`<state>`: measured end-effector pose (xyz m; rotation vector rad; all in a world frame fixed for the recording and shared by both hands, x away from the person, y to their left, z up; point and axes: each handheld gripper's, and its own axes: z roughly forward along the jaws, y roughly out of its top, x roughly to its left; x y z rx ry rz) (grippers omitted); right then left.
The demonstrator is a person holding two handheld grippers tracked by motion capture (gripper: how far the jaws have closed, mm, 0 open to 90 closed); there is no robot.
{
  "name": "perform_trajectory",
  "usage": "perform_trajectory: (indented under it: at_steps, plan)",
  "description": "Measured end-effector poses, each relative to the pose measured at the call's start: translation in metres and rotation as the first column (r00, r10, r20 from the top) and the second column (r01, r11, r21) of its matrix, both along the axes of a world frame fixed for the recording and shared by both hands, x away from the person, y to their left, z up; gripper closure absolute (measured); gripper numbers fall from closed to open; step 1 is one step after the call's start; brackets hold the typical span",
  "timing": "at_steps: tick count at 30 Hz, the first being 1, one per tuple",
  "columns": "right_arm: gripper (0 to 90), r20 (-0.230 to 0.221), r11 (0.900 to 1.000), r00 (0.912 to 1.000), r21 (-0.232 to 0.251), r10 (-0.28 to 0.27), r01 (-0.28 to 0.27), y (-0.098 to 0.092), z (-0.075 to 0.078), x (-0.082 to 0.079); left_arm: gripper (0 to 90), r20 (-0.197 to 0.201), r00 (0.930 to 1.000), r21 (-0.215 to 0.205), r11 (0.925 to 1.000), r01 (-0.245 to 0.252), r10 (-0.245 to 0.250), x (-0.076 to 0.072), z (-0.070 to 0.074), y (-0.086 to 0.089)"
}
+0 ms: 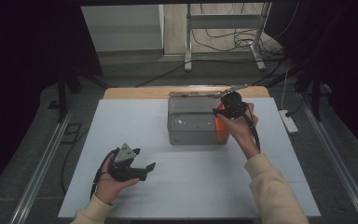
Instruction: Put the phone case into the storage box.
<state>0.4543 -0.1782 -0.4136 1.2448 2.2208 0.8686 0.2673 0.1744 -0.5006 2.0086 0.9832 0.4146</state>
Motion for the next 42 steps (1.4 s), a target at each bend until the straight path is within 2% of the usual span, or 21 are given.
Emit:
perform_trajectory:
  at_steps: [2, 5, 9, 15, 20, 22, 25, 29, 36, 42]
  plan:
    - [46.7, 0.005, 1.0, 0.9999, 0.008, 0.016, -0.016, -0.004, 0.002, -0.003, 17.9, -0.001, 1.0, 0.001, 1.0, -0.003, 0.003, 0.0, 0.0, -0.001]
    - [45.8, 0.007, 0.997, 0.9991, 0.058, 0.042, -0.042, -0.012, 0.006, -0.007, 17.9, -0.004, 1.0, -0.002, 1.0, -0.003, 0.003, 0.001, -0.001, -0.002]
    - [42.8, 0.023, 0.991, 0.996, 0.099, 0.086, -0.088, -0.016, 0.008, -0.014, 17.9, -0.008, 1.0, -0.013, 0.9999, 0.0, 0.0, 0.002, -0.001, -0.003]
    - [40.7, 0.058, 0.98, 0.9861, 0.113, 0.156, -0.161, -0.018, 0.01, -0.022, 17.9, -0.01, 1.0, -0.005, 1.0, 0.001, -0.001, 0.002, -0.002, -0.002]
    - [39.6, 0.065, 0.977, 0.9853, 0.133, 0.158, -0.166, -0.022, 0.011, -0.026, 17.9, -0.009, 1.0, -0.006, 1.0, 0.0, 0.0, 0.001, -0.002, -0.002]
    - [37.7, 0.065, 0.973, 0.9834, 0.148, 0.169, -0.177, -0.023, 0.011, -0.029, 17.9, -0.012, 0.9999, -0.014, 0.9999, 0.0, 0.0, 0.001, -0.002, -0.001]
    - [32.4, 0.1, 0.968, 0.9758, 0.142, 0.195, -0.208, -0.023, 0.012, -0.035, 18.0, -0.013, 0.9999, -0.018, 0.9998, -0.001, 0.001, 0.001, -0.002, 0.0]
    - [28.8, 0.109, 0.96, 0.9692, 0.15, 0.221, -0.236, -0.023, 0.013, -0.041, 17.9, -0.014, 0.9999, -0.015, 0.9999, 0.004, -0.004, 0.0, -0.003, -0.001]
    - [27.7, 0.129, 0.951, 0.9615, 0.165, 0.242, -0.262, -0.025, 0.013, -0.052, 18.0, -0.015, 0.9999, -0.016, 0.9999, -0.001, 0.001, 0.0, -0.003, -0.001]
    - [26.5, 0.168, 0.94, 0.9495, 0.176, 0.265, -0.293, -0.035, 0.01, -0.068, 17.9, -0.016, 0.9999, -0.015, 0.9999, -0.002, 0.002, 0.0, -0.003, -0.001]
